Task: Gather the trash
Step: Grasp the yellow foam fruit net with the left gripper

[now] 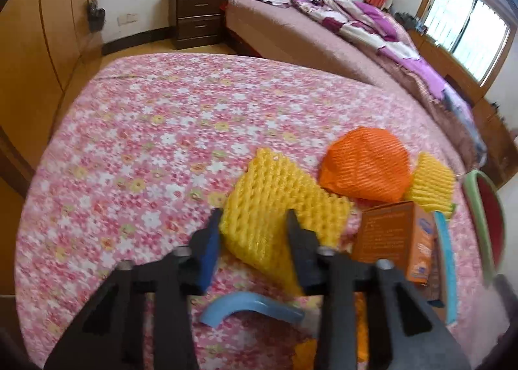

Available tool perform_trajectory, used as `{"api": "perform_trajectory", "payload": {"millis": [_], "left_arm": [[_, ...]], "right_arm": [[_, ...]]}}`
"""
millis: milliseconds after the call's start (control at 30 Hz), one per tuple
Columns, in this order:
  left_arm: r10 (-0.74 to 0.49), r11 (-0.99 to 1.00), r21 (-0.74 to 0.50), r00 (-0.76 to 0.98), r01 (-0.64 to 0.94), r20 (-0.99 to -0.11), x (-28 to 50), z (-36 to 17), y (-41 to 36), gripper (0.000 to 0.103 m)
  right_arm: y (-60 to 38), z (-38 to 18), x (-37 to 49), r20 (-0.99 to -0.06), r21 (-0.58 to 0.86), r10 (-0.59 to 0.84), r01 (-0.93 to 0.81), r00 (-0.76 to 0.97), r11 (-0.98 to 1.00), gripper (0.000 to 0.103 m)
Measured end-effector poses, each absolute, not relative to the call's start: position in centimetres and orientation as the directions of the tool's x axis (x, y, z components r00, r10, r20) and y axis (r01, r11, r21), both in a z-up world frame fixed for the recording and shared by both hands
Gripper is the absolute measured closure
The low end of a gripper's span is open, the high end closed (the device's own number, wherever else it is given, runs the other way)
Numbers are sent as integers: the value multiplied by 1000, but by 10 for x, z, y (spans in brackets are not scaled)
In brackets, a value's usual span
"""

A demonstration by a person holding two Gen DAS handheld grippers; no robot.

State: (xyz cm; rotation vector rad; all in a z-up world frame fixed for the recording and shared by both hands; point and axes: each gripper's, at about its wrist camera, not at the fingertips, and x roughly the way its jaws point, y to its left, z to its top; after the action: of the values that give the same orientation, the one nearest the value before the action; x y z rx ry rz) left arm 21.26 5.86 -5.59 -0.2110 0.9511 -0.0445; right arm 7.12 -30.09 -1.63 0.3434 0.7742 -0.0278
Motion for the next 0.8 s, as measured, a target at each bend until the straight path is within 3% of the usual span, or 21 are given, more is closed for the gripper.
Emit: {"api": "perform_trajectory", "payload": {"millis": [100, 233, 633, 800], "left_arm": [[-160, 970, -237, 604, -49, -781, 206, -51, 60, 92], [-218, 949, -312, 626, -43, -748, 195, -44, 66, 93], [-165, 947, -319, 774, -50, -612, 144, 11, 82, 94], [-132, 948, -310, 795, -73, -592, 130, 17, 89, 94]], "right_arm": [[-300, -18, 72, -690, 302, 113, 142, 715, 943, 46], [-294, -17, 72, -685, 303, 127, 122, 717, 945, 46], [-248, 0, 75, -666, 295, 213, -10, 715, 955, 46], [-212, 4, 81, -659, 300, 283, -102, 696, 949, 46]]}}
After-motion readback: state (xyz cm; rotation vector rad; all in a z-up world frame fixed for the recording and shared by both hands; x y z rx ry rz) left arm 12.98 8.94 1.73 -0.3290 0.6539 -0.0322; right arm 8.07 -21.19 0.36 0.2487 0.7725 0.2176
